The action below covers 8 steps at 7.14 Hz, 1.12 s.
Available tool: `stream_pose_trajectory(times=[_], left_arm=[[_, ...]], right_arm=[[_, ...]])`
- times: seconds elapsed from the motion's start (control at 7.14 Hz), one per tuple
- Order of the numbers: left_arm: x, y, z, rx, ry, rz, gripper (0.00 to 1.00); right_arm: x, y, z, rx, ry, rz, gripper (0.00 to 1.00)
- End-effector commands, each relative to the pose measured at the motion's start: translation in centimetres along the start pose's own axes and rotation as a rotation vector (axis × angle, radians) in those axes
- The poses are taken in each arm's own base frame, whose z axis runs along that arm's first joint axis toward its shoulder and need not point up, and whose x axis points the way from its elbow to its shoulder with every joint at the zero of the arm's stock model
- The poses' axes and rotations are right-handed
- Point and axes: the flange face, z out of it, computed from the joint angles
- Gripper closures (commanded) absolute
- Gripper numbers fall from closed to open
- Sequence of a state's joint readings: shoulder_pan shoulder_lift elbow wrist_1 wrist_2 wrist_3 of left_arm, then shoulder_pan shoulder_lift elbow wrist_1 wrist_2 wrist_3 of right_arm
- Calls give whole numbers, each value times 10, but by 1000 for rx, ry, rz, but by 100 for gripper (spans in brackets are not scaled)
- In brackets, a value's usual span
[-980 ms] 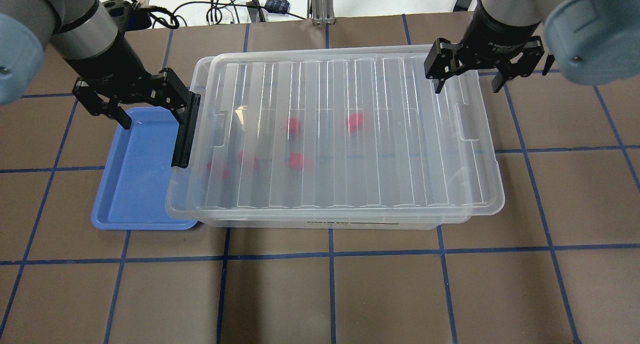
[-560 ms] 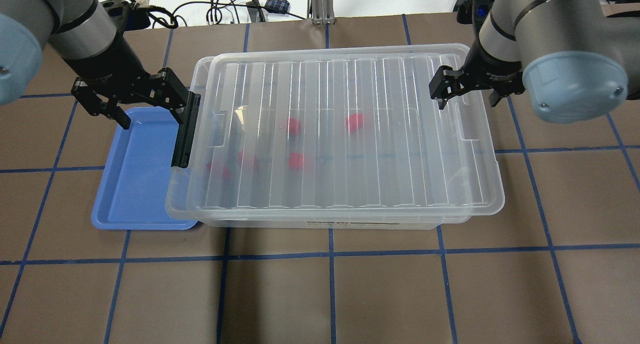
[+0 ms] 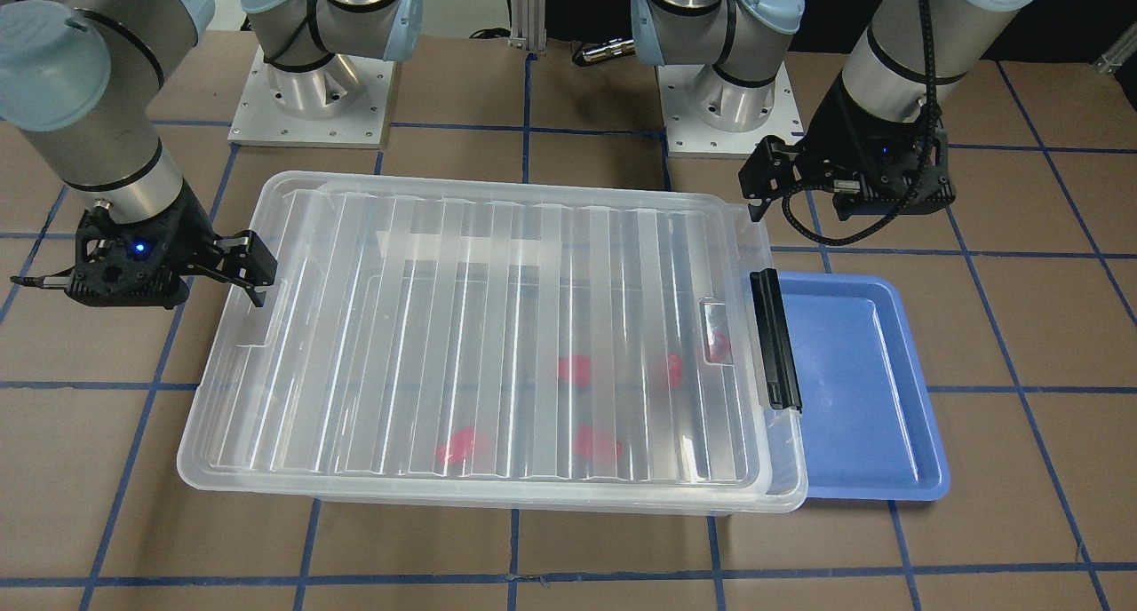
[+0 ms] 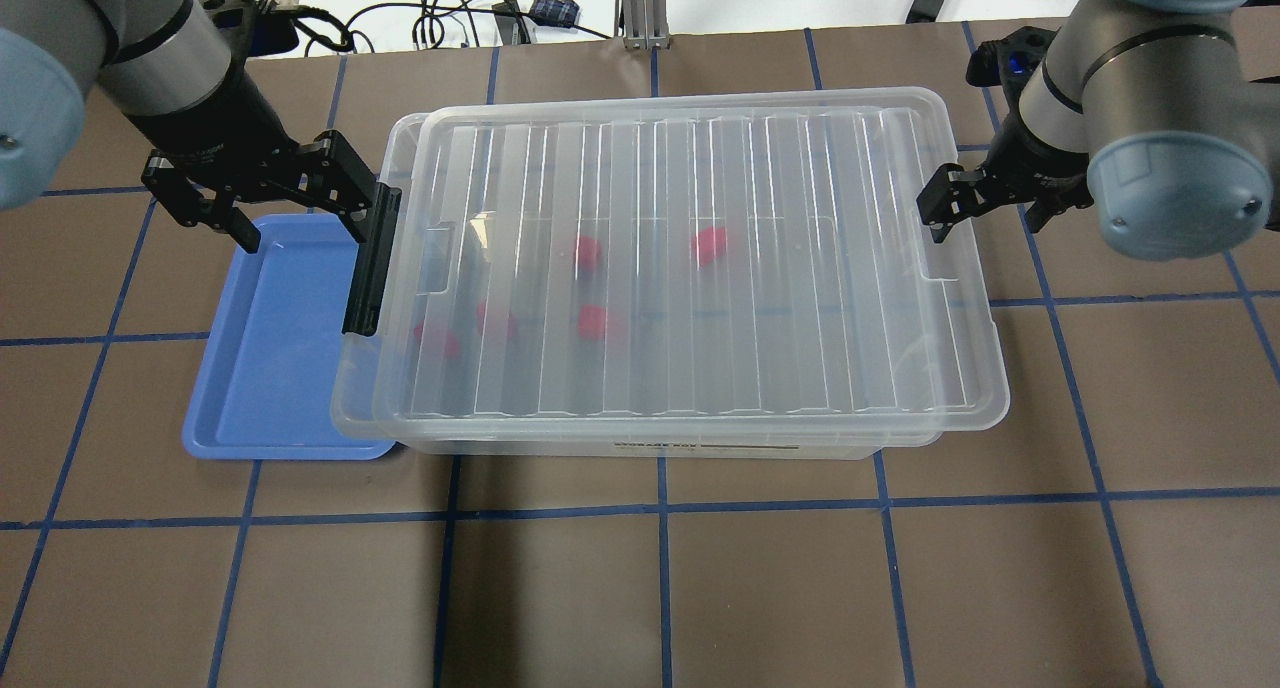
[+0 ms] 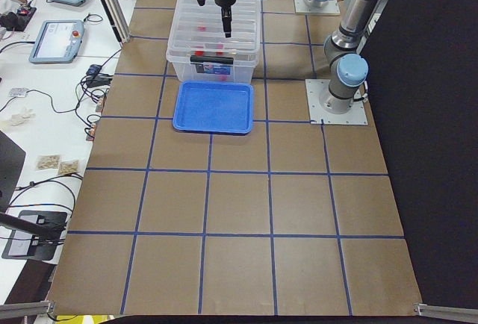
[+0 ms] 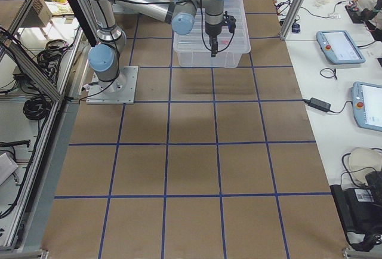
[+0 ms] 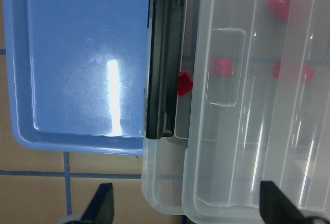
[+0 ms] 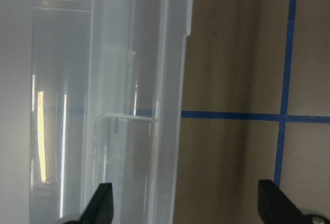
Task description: Place red block in blue tray from box
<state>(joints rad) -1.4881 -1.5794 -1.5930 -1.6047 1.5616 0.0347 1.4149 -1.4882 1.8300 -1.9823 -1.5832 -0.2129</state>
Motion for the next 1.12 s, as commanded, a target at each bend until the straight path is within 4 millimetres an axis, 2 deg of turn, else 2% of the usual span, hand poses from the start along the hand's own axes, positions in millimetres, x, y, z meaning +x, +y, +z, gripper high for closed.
stream_pose_trajectory(times=[0.0, 0.28, 0.56, 0.98], left_arm=[[0, 0, 0, 3, 3, 5, 0], [0, 1, -1, 5, 3, 7, 0], [-1, -1, -1, 3, 0, 7, 0], [-1, -4, 2, -1, 5, 8, 0]], right_arm=[[14, 1, 8, 2, 2, 9, 0], [38, 2, 9, -1, 5, -6, 0], [46, 1, 9, -1, 9, 5, 0], [75, 0, 11, -6, 16, -14, 0]])
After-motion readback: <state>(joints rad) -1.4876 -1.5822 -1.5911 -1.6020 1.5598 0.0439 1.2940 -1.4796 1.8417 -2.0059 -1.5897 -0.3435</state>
